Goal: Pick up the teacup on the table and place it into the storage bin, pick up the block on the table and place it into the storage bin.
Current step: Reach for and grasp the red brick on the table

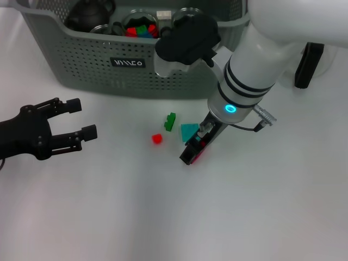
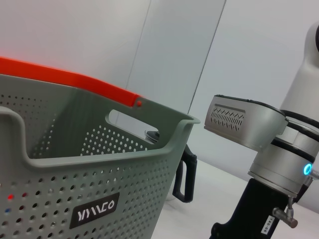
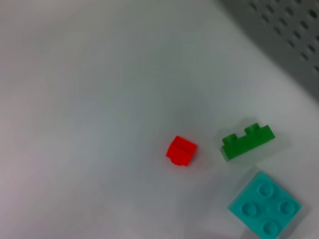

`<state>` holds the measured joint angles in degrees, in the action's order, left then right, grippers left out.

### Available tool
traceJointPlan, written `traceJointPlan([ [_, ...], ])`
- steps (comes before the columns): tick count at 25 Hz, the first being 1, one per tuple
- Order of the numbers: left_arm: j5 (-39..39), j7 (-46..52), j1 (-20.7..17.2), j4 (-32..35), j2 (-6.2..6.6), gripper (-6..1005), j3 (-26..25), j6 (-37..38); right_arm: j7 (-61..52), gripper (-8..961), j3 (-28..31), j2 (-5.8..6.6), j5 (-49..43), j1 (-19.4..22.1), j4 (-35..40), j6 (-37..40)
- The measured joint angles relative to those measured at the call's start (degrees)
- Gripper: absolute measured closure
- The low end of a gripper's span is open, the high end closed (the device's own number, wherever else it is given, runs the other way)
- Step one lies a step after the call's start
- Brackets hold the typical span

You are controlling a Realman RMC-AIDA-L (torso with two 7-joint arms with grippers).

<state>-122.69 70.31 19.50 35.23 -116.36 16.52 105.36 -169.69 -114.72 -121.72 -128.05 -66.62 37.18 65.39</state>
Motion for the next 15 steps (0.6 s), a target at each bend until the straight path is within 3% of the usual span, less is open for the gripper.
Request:
traceJointPlan([
  [15, 0.0, 0.0, 0.1, 0.0, 0.00, 138, 0.0, 0.0, 0.8, 154, -0.7, 0.00, 0.0, 0.3, 0.5, -0.6],
])
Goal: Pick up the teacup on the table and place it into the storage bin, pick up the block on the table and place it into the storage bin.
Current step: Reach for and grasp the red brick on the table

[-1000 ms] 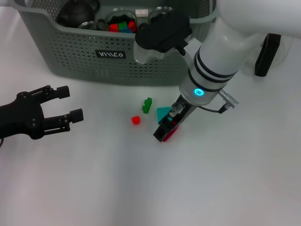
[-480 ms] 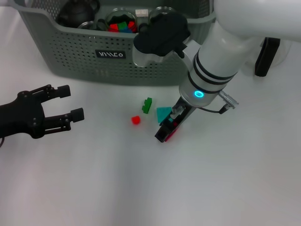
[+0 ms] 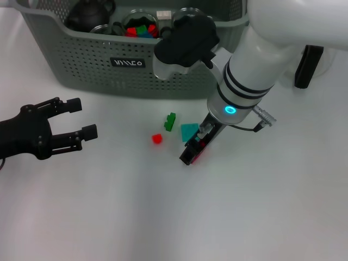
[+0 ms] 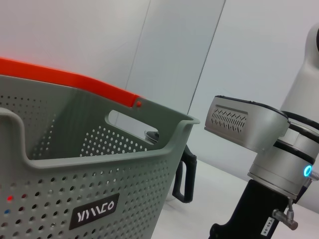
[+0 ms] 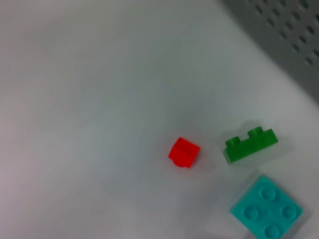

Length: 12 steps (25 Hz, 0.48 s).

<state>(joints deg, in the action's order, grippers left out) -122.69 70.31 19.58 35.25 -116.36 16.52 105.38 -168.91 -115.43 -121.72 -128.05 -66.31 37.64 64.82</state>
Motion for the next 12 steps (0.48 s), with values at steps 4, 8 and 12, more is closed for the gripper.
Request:
traceJointPlan([
  [4, 0.0, 0.0, 0.0, 0.0, 0.00, 139, 0.0, 0.0, 0.1, 154, -0.4, 0.00, 0.1, 0.2, 0.1, 0.0],
  [8, 0.0, 0.0, 0.0, 0.0, 0.00, 139, 0.0, 0.0, -0.1, 159, -0.8, 0.00, 0.1, 0.2, 0.1, 0.1],
  [12, 0.0, 0.0, 0.0, 0.0, 0.00, 139, 0.0, 0.0, -0.2, 175, -0.9, 0.00, 0.1, 0.2, 0.4, 0.5],
])
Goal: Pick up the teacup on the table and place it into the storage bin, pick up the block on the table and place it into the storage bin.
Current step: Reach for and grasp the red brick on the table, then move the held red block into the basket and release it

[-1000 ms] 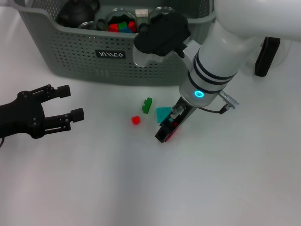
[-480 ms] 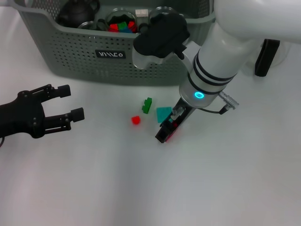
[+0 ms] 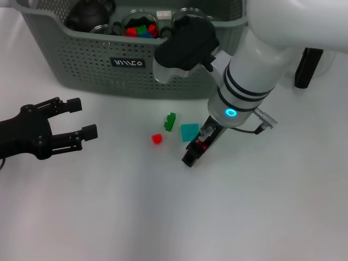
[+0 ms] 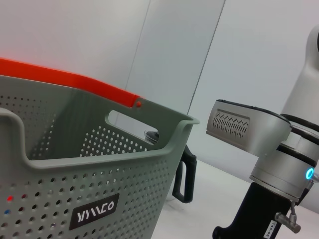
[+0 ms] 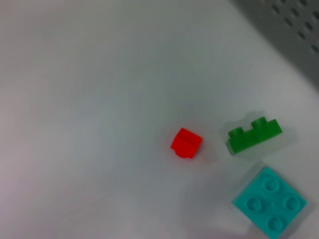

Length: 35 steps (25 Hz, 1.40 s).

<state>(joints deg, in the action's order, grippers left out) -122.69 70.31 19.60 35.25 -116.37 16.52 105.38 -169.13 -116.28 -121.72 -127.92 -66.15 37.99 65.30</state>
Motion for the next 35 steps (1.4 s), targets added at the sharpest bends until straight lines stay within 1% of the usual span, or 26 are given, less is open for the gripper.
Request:
traceJointPlan([
  [8, 0.0, 0.0, 0.0, 0.0, 0.00, 139, 0.0, -0.1, 0.2, 238, 0.1, 0.10, 0.6, 0.5, 2.4, 0.7],
  [10, 0.0, 0.0, 0.0, 0.0, 0.00, 139, 0.0, -0.2, 0.3, 255, 0.8, 0.44, 0.6, 1.4, 4.9, 1.6],
  [13, 0.0, 0.0, -0.1, 0.0, 0.00, 139, -0.2, -0.2, 1.7, 263, 4.1, 1.19, 0.1, 5.1, 12.0, 5.0],
  [15, 0.0, 0.0, -0.2, 0.0, 0.00, 139, -0.6, -0.1, 3.6, 262, 7.9, 1.32, -0.6, 8.0, 16.0, 7.8],
  [20, 0.0, 0.0, 0.1, 0.0, 0.17, 139, -1.3, -0.2, 8.6, 263, 22.0, 1.50, -1.2, 15.7, 25.7, 17.9],
  [24, 0.0, 0.1, 0.7, 0.0, 0.34, 139, -1.3, -0.2, 10.4, 263, 33.6, 1.66, -1.3, 19.3, 34.3, 26.6],
  [27, 0.0, 0.1, 1.3, 0.0, 0.36, 139, -1.3, -0.3, 11.6, 262, 41.7, 1.66, 0.4, 20.0, 39.8, 31.5],
  [29, 0.0, 0.1, 1.5, 0.0, 0.41, 139, -1.3, -0.2, 13.5, 262, 47.0, 1.69, 3.3, 19.7, 41.7, 32.9],
  [32, 0.0, 0.1, 1.8, 0.0, 0.48, 139, -1.3, 0.1, 17.9, 262, 54.5, 1.87, 9.9, 19.3, 42.3, 32.0],
  [35, 0.0, 0.4, 2.0, 0.0, 0.53, 139, -1.3, 0.2, 24.0, 262, 59.9, 1.89, 17.5, 19.4, 41.5, 28.1],
])
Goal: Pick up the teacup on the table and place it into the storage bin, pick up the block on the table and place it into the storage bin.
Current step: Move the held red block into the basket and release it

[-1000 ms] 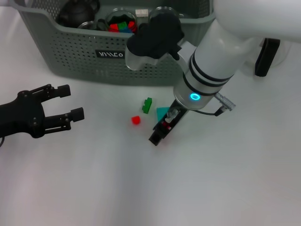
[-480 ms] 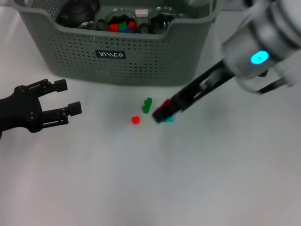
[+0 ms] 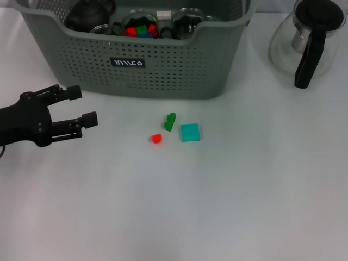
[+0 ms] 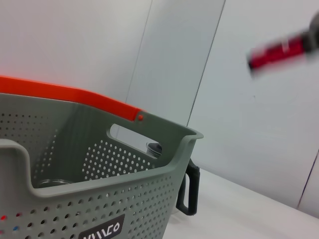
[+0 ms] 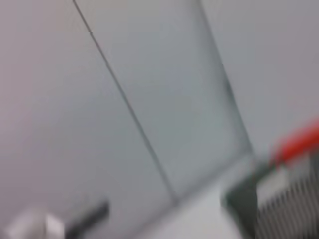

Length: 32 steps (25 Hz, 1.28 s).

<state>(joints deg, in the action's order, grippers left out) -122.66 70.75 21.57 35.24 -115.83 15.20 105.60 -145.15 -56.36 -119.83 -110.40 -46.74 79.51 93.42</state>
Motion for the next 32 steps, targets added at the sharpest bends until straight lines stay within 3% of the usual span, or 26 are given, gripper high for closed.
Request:
traceJointPlan([
  [4, 0.5, 0.8, 0.1, 0.0, 0.00, 139, 0.0, 0.2, 8.0, 263, 2.0, -0.25, 7.2, 0.8, -0.4, -8.7],
  [9, 1.4, 0.9, 0.2, 0.0, -0.13, 139, 0.0, 0.4, 14.3, 265, -4.7, -0.03, 4.6, -1.2, -4.0, -23.6],
  [12, 1.5, 1.0, 0.2, 0.0, -0.29, 139, 0.0, 0.4, 13.7, 267, -8.7, 0.20, -3.7, -7.1, -9.9, -30.4],
  [16, 1.5, 1.4, 0.2, 0.0, -0.46, 139, 0.0, 0.4, 9.8, 265, -8.9, 0.02, -18.6, -17.2, -20.3, -35.2],
  [20, 1.5, 1.5, 0.2, -0.1, -0.53, 139, 0.0, 0.4, 4.0, 266, -8.9, -0.29, -31.5, -24.3, -28.6, -39.7],
  [26, 1.6, 1.4, 0.4, -1.3, -0.49, 139, 0.0, -0.1, 3.2, 265, -9.6, -0.41, -37.0, -29.8, -41.9, -46.0],
  [32, 1.5, 1.5, 0.3, -1.3, -0.54, 139, 0.0, 0.0, 3.7, 266, -12.7, -0.66, -36.5, -30.7, -46.8, -52.1],
])
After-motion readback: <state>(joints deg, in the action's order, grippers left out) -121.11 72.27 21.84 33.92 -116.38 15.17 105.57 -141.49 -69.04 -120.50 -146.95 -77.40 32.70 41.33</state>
